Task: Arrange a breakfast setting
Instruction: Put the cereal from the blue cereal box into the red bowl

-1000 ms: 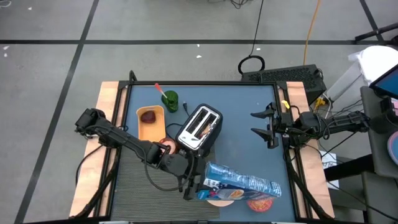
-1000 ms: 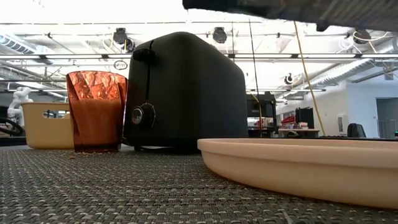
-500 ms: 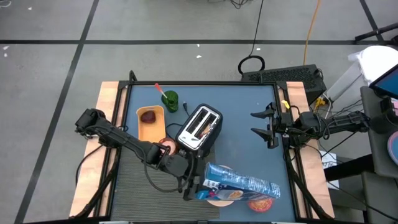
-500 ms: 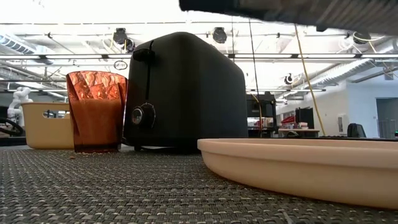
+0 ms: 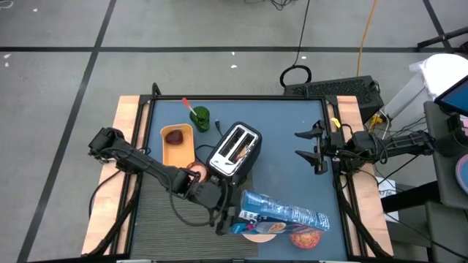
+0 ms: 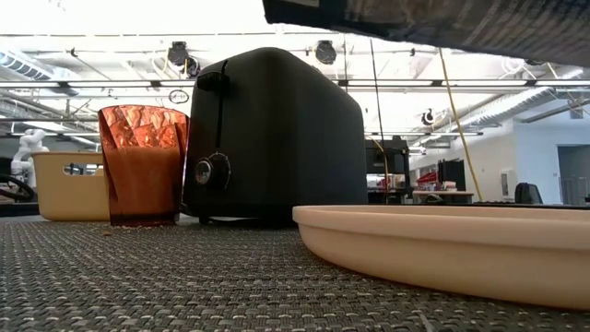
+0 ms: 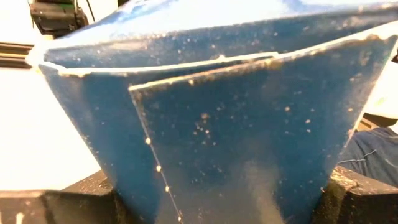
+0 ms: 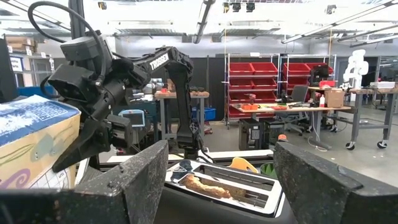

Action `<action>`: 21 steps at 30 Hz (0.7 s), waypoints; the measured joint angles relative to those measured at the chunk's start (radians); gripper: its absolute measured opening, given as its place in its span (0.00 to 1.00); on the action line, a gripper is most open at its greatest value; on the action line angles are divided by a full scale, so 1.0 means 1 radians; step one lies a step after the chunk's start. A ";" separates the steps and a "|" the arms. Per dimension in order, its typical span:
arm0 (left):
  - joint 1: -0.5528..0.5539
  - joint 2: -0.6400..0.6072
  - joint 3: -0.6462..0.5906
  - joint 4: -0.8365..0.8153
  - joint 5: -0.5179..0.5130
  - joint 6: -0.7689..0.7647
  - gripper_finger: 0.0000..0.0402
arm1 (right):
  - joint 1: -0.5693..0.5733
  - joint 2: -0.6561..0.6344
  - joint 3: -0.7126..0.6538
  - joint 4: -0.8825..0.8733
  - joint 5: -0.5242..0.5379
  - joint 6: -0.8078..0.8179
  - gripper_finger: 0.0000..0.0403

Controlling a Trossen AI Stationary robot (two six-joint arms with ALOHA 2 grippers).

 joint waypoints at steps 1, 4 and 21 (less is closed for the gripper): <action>-0.001 0.000 0.000 0.000 -0.003 0.000 0.72 | 0.000 0.000 0.000 0.000 0.000 0.000 0.69; -0.002 0.000 0.000 -0.001 -0.015 0.000 0.72 | 0.000 0.000 0.000 0.000 0.000 0.000 0.69; -0.009 -0.019 0.000 0.038 -0.030 0.020 0.72 | 0.000 0.000 0.000 0.000 0.000 0.000 0.69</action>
